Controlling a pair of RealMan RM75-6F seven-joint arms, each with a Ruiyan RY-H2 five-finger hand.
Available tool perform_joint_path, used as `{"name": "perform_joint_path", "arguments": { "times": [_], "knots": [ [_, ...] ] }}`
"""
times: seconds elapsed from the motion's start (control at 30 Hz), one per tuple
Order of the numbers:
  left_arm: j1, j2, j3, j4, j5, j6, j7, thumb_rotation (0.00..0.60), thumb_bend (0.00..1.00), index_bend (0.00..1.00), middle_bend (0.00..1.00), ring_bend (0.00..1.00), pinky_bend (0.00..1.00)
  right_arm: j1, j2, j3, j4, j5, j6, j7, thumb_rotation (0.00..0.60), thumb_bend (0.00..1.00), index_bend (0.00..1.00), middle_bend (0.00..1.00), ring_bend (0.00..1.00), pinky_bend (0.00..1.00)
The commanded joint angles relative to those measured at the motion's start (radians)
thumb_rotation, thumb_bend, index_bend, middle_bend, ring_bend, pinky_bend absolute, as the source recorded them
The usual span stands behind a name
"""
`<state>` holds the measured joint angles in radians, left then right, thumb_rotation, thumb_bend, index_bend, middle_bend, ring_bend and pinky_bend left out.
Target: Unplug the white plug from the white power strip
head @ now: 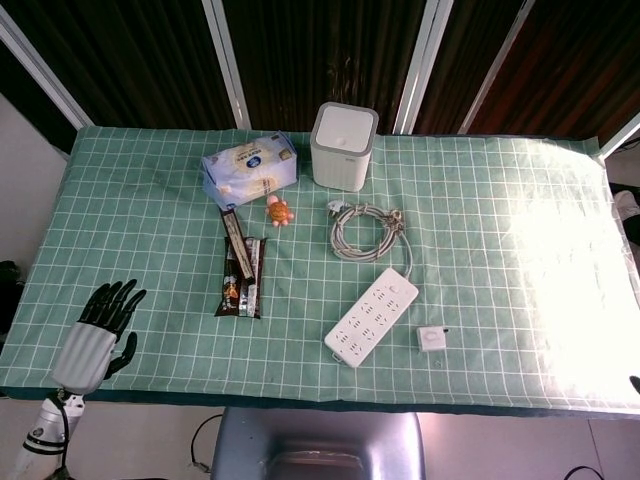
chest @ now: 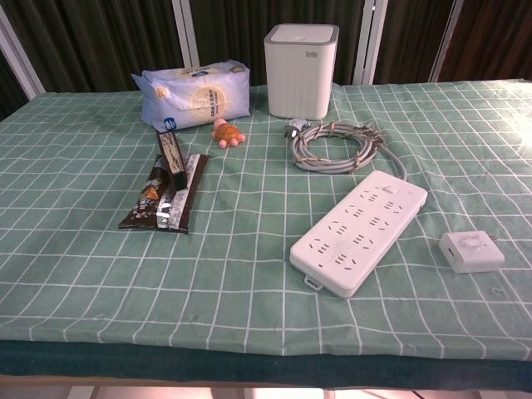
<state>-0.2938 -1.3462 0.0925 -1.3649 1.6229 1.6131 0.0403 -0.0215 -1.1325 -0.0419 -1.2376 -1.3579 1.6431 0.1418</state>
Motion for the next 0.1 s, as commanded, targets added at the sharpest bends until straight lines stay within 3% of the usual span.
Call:
{"name": "perform_joint_path", "arguments": {
  "times": [0.03, 0.1],
  "knots": [
    [0.003, 0.024, 0.001, -0.017, -0.006, -0.026, -0.049, 0.568, 0.57, 0.0, 0.0, 0.0, 0.11, -0.026, -0.024, 0.022, 0.038, 0.011, -0.009, 0.053, 0.6, 0.15, 0.0, 0.0, 0.0, 0.02],
    [0.0, 0.034, 0.002, -0.026, -0.012, -0.05, -0.065, 0.567, 0.57, 0.0, 0.0, 0.0, 0.12, -0.031, -0.025, 0.028, 0.044, 0.014, -0.012, 0.066, 0.6, 0.15, 0.0, 0.0, 0.0, 0.01]
  ]
}}
